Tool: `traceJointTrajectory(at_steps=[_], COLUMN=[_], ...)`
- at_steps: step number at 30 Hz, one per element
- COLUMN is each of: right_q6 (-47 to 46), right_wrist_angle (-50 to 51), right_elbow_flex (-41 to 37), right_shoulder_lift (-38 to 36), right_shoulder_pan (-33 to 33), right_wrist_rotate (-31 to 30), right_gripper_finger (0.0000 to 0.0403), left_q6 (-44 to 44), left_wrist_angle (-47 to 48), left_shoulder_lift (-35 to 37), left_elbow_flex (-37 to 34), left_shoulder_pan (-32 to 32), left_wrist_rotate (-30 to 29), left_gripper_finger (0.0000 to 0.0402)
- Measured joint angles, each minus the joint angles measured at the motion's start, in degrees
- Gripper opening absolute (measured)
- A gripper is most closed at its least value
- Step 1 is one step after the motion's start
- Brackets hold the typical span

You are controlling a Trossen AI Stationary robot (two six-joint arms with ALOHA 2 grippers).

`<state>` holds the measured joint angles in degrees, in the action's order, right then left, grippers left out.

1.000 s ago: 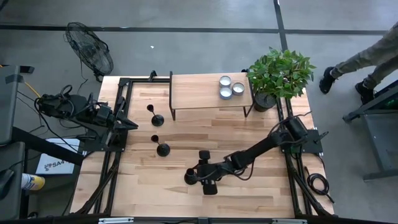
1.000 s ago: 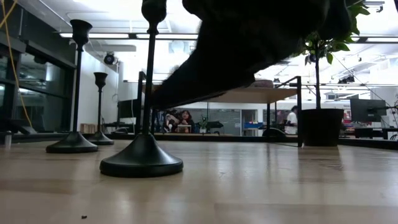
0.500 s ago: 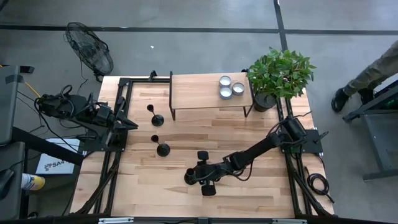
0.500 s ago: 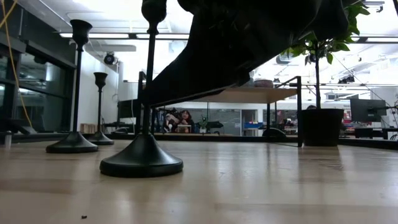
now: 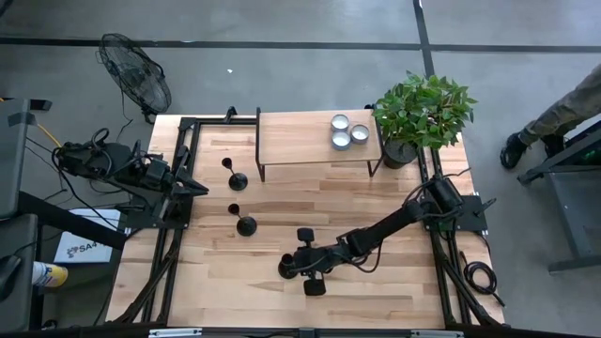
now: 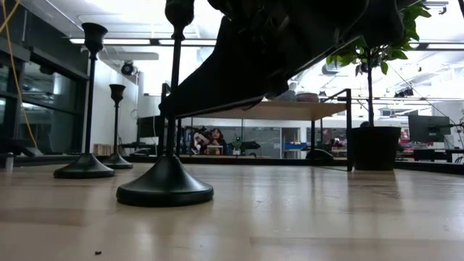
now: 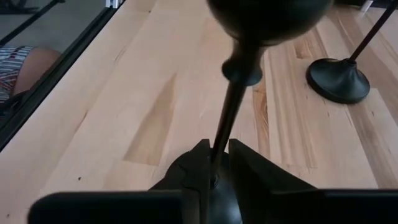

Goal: Pick & Place candle stick holders
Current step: Put the black candle holder on the shelf

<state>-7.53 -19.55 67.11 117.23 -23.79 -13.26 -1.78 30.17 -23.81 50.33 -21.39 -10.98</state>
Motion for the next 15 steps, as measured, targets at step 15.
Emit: traceJointTrajectory(at_steps=[15], right_q6=[-0.9], right_wrist_angle=[0.0], right_elbow_flex=[0.0], right_shoulder_lift=[0.0], right_shoulder_pan=[0.0], right_wrist_rotate=[-0.6], right_gripper_finger=[0.0009], left_q6=[0.0], left_wrist_angle=[0.0], left_shoulder_lift=[0.0], left_elbow_flex=[0.0], left_shoulder_pan=[0.0], left_wrist_rotate=[0.0], left_gripper_finger=[0.0026])
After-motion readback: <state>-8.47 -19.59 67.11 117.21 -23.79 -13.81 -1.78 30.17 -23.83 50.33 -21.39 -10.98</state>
